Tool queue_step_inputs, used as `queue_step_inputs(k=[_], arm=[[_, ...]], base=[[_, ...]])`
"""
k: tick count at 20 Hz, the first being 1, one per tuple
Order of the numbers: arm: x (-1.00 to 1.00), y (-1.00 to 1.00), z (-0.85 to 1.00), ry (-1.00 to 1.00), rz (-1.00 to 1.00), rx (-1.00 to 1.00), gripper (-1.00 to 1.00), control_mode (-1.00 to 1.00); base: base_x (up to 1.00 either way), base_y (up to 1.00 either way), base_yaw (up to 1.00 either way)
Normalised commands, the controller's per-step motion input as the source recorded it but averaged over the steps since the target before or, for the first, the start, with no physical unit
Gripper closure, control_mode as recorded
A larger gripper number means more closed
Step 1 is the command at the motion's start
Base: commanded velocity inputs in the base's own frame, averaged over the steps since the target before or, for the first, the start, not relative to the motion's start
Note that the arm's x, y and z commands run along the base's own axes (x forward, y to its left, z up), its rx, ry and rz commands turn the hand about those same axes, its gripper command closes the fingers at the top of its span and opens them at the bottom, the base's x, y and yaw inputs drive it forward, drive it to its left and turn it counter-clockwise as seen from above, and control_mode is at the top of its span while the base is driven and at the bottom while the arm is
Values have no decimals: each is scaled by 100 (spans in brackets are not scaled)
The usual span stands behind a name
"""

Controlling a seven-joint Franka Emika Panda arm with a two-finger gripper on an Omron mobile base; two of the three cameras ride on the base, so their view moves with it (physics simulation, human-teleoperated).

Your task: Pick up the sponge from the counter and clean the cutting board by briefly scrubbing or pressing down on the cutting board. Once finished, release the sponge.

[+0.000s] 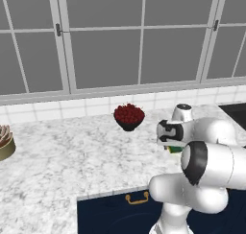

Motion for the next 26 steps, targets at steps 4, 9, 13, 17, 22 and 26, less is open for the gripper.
queue_step_inputs(k=[4,9,13,17,22,26], arm=[[-28,21,70,0,-8,0,-100,-100],[-32,7,99,-1,-11,0,-100,-100],[-18,-1,49,-8,-3,0,-100,-100],[-6,8,-46,1,0,-3,-100,-100],[0,14,-72,29,0,-7,-100,-100],[9,-17,20,10,0,6,-100,-100]], base=[[0,0,0],[0,0,0],[0,0,0],[0,0,0],[0,0,0],[0,0,0]])
